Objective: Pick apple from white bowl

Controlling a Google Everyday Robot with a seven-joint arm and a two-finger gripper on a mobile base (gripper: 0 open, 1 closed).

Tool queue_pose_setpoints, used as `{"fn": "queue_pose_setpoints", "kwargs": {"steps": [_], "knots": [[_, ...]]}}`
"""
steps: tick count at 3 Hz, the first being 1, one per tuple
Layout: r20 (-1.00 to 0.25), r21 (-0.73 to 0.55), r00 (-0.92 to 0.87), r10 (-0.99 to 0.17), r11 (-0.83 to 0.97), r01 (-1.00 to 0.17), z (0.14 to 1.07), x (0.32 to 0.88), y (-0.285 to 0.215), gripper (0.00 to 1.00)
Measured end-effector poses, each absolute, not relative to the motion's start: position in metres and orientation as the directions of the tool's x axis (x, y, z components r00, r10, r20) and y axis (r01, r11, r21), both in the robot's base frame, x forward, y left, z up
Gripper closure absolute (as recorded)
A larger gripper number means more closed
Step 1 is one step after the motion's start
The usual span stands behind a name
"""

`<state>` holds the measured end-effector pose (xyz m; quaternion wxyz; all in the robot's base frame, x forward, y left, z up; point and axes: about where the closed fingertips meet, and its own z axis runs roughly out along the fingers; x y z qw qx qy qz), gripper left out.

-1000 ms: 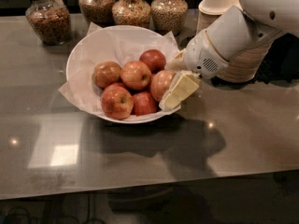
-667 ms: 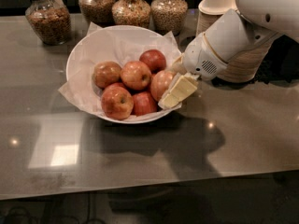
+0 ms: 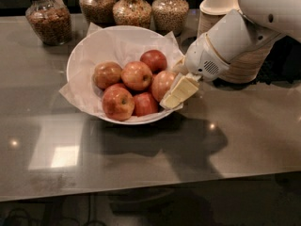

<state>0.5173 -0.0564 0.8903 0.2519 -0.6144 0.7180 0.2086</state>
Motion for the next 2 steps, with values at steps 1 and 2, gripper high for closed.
{"fn": "queue_pose_setpoints", "kwargs": {"steps": [1,2], "knots": [[-0.663,-0.007,-0.103,-0.741,0.143,-0.99,0.893,0.516,-0.058,1.0],[-0.729,-0.014,-0.04,-0.683,0.073,-0.997,0.904,0.516,-0.048,1.0]]}}
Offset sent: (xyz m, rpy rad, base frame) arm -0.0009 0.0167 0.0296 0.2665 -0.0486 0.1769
